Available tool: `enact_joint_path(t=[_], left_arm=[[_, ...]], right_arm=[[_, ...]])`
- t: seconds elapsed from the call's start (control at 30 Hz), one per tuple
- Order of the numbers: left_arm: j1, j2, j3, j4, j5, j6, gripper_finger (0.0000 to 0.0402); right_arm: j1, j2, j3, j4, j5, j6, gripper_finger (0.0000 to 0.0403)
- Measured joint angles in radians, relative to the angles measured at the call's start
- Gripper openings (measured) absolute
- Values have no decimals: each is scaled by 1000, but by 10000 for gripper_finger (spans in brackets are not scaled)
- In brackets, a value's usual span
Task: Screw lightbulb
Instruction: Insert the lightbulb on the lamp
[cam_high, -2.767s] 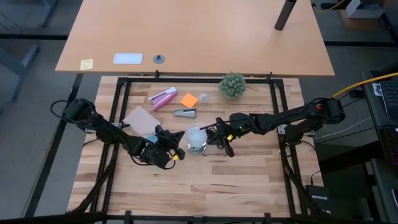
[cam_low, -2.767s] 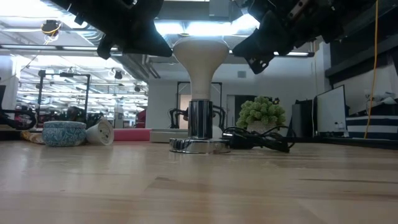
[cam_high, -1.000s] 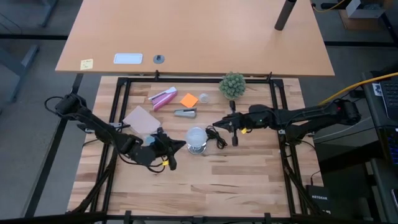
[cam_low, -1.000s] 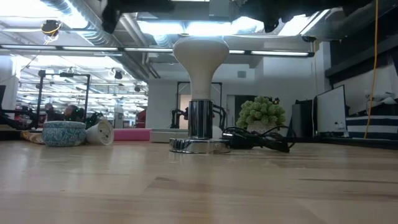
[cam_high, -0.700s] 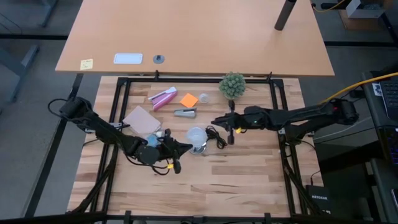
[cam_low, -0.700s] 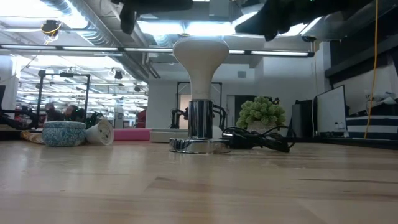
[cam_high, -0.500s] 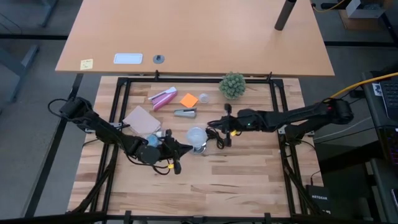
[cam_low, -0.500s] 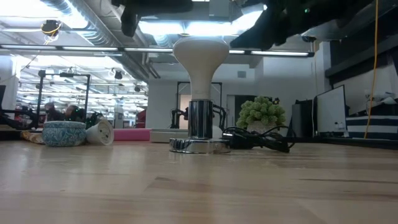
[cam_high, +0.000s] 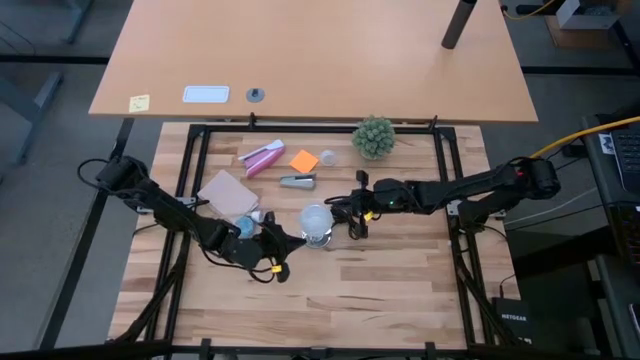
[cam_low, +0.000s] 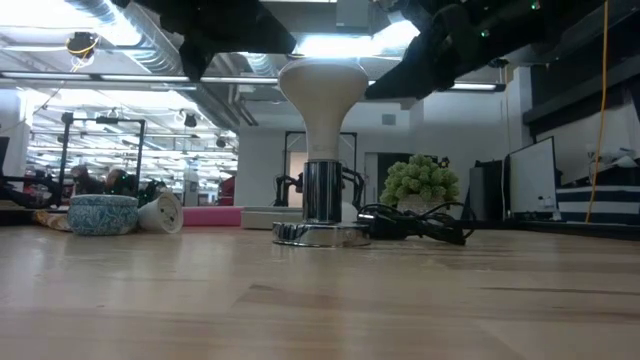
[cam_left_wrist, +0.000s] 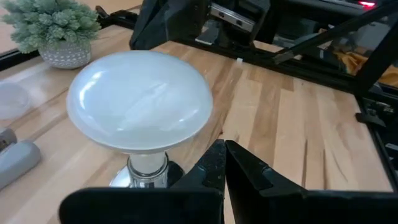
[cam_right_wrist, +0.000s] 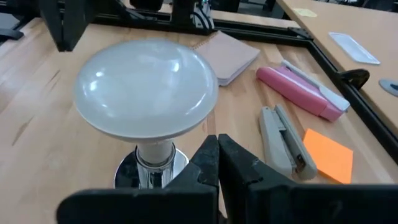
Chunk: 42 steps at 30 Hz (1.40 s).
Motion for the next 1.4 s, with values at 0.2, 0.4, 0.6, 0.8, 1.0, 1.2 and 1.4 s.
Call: enact_joint_path(t=[0.2,0.4,0.6,0.8,1.0,1.2,1.4], left_arm=[[16,0,0,1,-34,0,1],[34,0,0,1,-38,2,1],[31,0,0,1,-37,3,1],[25,0,0,1,-36,3,1],[24,0,0,1,-21,3,1],[25,0,0,-6,-20,14,1],[25,0,-1,-30,-20,-10,1]], right_arm=[[0,4,0,2,0,23,4],[0,4,0,2,-71,26,4],[1,4,0,6,-116,63,4],[0,4,0,6,-107,66,4],[0,4,0,7,-69,67,4],[0,4,-1,57,-70,67,4],[0,4,-1,68,-70,67,4]])
